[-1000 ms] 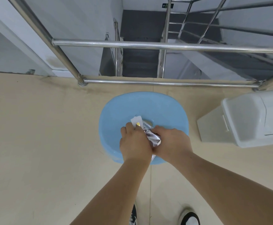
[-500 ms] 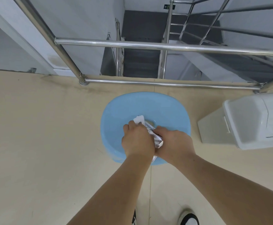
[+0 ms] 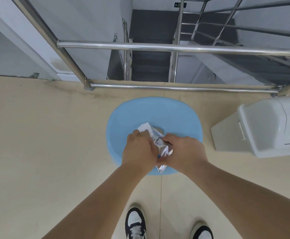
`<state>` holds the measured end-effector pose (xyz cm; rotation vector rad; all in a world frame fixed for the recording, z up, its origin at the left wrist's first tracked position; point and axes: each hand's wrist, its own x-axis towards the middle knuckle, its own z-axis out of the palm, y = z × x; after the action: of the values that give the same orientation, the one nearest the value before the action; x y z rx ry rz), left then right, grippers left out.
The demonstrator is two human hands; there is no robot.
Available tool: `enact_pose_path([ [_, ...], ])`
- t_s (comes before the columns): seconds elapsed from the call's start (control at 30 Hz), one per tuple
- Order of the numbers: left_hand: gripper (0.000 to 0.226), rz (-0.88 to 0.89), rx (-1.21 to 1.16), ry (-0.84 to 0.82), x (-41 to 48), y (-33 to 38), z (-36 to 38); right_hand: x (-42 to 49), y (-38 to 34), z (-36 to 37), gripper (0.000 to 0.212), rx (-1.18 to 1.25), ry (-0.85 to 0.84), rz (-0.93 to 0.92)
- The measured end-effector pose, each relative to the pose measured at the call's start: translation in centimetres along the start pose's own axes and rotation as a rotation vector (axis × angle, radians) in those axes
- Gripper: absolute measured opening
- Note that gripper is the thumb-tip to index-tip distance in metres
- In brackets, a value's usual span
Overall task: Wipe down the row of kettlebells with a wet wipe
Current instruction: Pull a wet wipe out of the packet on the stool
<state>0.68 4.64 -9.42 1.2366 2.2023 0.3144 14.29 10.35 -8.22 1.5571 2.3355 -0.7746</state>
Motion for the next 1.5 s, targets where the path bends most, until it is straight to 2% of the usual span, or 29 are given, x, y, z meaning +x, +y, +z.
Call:
enact_pose_path([
  [0.13, 0.016, 0.047, 0.022, 0.04, -0.1, -0.5, 0.3, 0.1, -0.1, 0.0, 0.057, -0.004, -0.017, 0.013],
  [0.33, 0.015, 0.01, 0.241, 0.062, 0.4, 0.6, 0.5, 0.0, -0.2, -0.5, 0.052, 0.031, -0.052, 0.01],
  [0.53, 0.015, -0.079, 0.167, 0.096, 0.3, 1.4, 1.1, 0.1, 0.0, -0.3, 0.053, -0.021, -0.031, 0.001],
  [0.73, 0.005, -0.097, -0.178, 0.051, -0.3, 0.5, 0.4, 0.2, -0.1, -0.5, 0.057, -0.024, -0.043, -0.003],
  [0.83, 0.013, -0.152, -0.471, 0.024, -1.0, 0.1, -1.0, 0.1, -0.1, -0.3, 0.058, -0.027, -0.042, 0.002],
  [0.93, 0.01, -0.189, -0.692, 0.094, -1.6, 0.0, -2.3, 0.1, -0.1, -0.2, 0.058, -0.016, -0.045, 0.0],
  [1.0, 0.004, -0.158, -0.661, 0.179, -1.9, -0.1, -2.5, 0.1, -0.1, -0.3, 0.06, -0.011, -0.05, 0.0],
  [1.07, 0.016, -0.056, -0.592, 0.211, -2.3, -0.1, -2.1, 0.1, -0.1, -0.4, 0.06, -0.016, -0.057, 0.007],
  [1.17, 0.031, 0.268, -0.294, 0.256, -2.5, 0.0, -2.1, 0.0, -0.2, -0.5, 0.053, -0.052, -0.059, 0.0],
  [1.2, 0.04, 0.353, -0.195, 0.23, -2.4, -0.1, -2.2, 0.0, -0.3, -0.5, 0.052, -0.055, -0.055, -0.001],
  [1.27, 0.052, 0.387, -0.013, 0.089, -2.1, -0.4, -1.9, 0.0, -0.4, -0.6, 0.054, -0.043, -0.052, 0.003],
  [1.33, 0.037, 0.379, 0.139, 0.031, -1.7, -1.1, -1.4, 0.0, -0.4, -0.6, 0.056, -0.027, -0.061, 0.018],
  [1.4, 0.02, 0.389, 0.124, 0.088, -1.1, -1.7, -1.4, 0.0, -0.4, -0.5, 0.057, -0.038, -0.064, 0.022],
  [1.5, 0.008, 0.476, 0.072, 0.19, -0.8, -1.6, -2.1, 0.1, -0.3, -0.6, 0.056, -0.032, -0.076, 0.024],
])
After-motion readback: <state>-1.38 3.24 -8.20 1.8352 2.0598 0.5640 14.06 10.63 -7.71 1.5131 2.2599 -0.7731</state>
